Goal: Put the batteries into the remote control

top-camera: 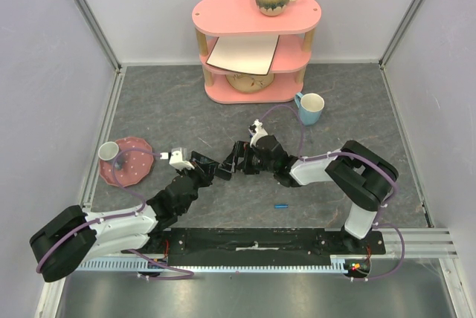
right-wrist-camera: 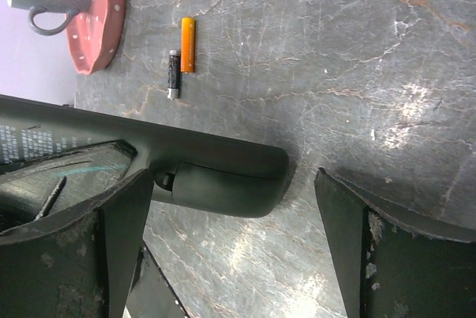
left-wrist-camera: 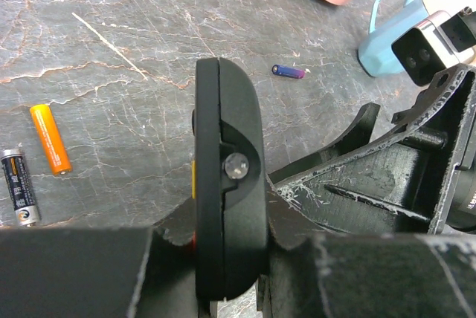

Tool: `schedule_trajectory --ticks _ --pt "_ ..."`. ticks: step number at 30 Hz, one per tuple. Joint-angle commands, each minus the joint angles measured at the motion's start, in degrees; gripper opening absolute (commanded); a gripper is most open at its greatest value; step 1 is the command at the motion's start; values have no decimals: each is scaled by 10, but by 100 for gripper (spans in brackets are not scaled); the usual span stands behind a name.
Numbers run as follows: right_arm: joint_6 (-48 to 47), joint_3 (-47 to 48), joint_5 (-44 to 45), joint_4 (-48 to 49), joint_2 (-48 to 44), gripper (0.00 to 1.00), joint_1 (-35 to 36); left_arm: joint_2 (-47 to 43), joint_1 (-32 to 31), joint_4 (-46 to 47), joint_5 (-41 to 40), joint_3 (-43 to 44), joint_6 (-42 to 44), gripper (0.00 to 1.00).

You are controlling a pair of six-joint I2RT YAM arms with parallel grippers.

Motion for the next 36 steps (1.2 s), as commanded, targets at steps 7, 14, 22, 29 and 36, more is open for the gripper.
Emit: schedule_trajectory --ticks 7,14,22,29,36 --pt "13 17 7 23 16 96 -2 7 -3 -79 -23 -9 12 2" --pt "18 3 9 32 18 95 -2 7 -3 -79 -23 -8 13 2" --pt "18 -7 13 37 20 94 -2 6 -3 -80 -24 -9 12 2" --pt "20 -18 17 40 19 94 -2 7 -3 -81 -24 -8 11 2" --pt "18 -14 20 35 20 94 -2 7 -3 -81 -24 -7 13 2"
